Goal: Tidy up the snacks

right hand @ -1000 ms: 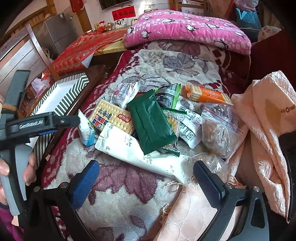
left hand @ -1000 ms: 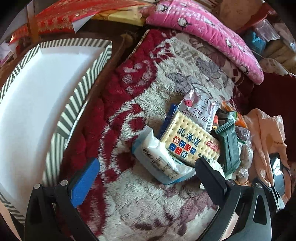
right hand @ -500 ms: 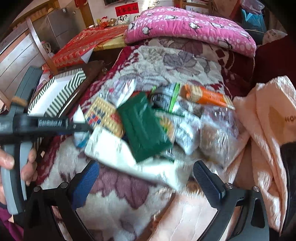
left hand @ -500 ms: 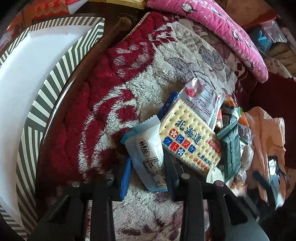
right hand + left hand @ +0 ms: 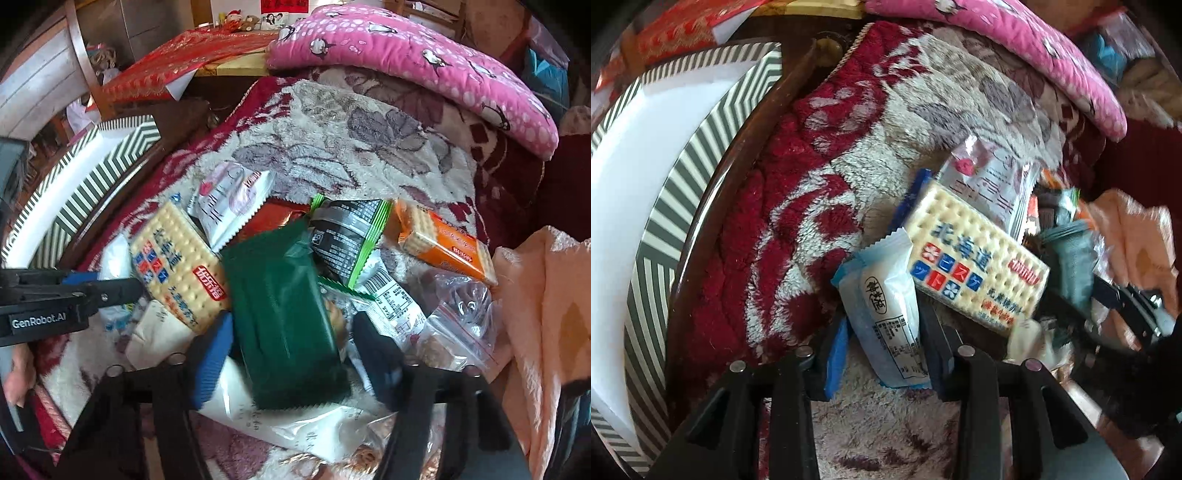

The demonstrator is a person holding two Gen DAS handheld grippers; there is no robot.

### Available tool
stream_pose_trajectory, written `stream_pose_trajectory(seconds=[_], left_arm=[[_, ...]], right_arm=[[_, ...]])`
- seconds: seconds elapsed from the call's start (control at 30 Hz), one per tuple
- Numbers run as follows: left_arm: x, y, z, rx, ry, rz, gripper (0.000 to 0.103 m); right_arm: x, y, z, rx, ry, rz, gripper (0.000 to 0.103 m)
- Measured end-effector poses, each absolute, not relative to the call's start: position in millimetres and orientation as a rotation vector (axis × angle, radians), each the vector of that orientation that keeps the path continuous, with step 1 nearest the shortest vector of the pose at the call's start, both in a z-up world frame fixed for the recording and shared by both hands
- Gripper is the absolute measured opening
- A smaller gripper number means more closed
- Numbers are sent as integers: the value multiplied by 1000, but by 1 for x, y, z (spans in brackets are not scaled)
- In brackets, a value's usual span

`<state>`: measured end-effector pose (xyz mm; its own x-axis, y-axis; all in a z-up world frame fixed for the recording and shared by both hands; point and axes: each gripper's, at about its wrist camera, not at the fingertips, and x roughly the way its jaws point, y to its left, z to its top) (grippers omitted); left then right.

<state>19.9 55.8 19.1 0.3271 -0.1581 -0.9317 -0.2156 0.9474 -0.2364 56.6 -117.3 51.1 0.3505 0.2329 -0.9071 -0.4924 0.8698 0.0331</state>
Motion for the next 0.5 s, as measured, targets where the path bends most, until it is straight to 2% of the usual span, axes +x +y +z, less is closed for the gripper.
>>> stream_pose_trajectory(seconds=[0.03,0.13,0.5], left_arm=[[20,54,20,-331,1240,38,30],[16,55,23,-318,1232,31,28],[-1,70,56,-243,1168,84,28]], right_arm=[[56,-119,50,-259,1124,480,52],[53,-128,52,-207,1126,492,52],[33,-131,78,-108,1096,521,52]])
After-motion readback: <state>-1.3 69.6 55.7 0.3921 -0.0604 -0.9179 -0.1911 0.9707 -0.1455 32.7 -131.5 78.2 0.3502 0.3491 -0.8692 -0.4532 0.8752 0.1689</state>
